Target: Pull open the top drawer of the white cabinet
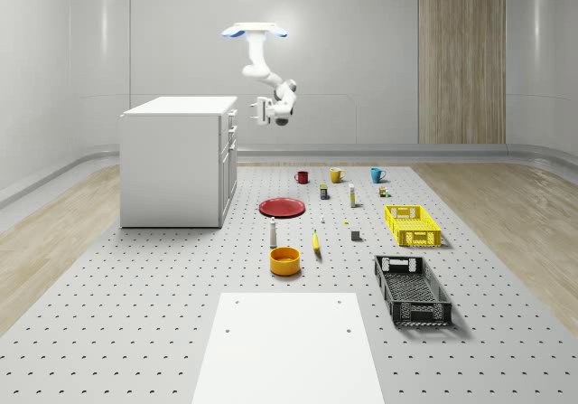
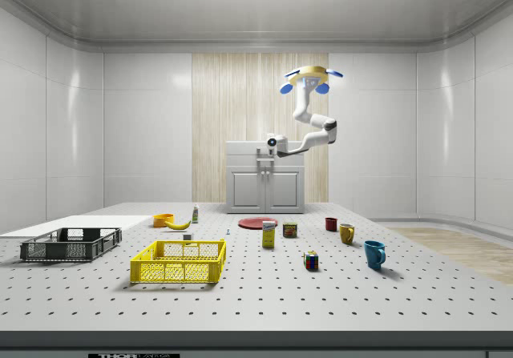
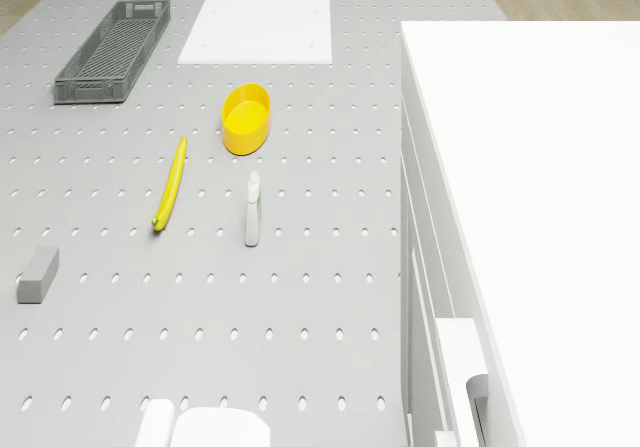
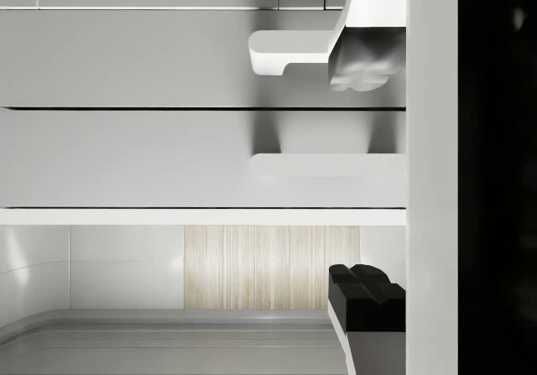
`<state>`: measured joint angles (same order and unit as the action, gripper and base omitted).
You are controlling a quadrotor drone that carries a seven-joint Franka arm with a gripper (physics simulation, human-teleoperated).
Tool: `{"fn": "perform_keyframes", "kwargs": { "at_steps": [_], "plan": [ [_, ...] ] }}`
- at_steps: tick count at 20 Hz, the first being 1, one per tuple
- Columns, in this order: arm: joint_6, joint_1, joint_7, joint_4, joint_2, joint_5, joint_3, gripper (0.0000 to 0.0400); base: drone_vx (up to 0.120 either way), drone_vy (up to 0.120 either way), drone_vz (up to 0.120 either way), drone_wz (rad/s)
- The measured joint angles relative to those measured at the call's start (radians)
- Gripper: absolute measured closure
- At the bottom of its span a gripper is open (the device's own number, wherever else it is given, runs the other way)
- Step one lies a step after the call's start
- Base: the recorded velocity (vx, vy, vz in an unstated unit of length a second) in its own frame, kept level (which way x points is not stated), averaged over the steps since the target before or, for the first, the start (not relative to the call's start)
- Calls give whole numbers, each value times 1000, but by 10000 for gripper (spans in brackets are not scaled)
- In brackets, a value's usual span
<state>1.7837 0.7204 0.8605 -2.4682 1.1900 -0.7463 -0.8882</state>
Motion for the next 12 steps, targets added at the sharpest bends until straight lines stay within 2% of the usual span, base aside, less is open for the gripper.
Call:
{"fn": "perform_keyframes", "kwargs": {
  "at_steps": [9, 12],
  "plan": [
    [6, 6, 5, -1, 7, 6, -2, 95, 0, 120, 0, 0],
    [16, 8, 5, -8, 9, 2, 5, 95, 0, 13, 0, 0]
  ]
}}
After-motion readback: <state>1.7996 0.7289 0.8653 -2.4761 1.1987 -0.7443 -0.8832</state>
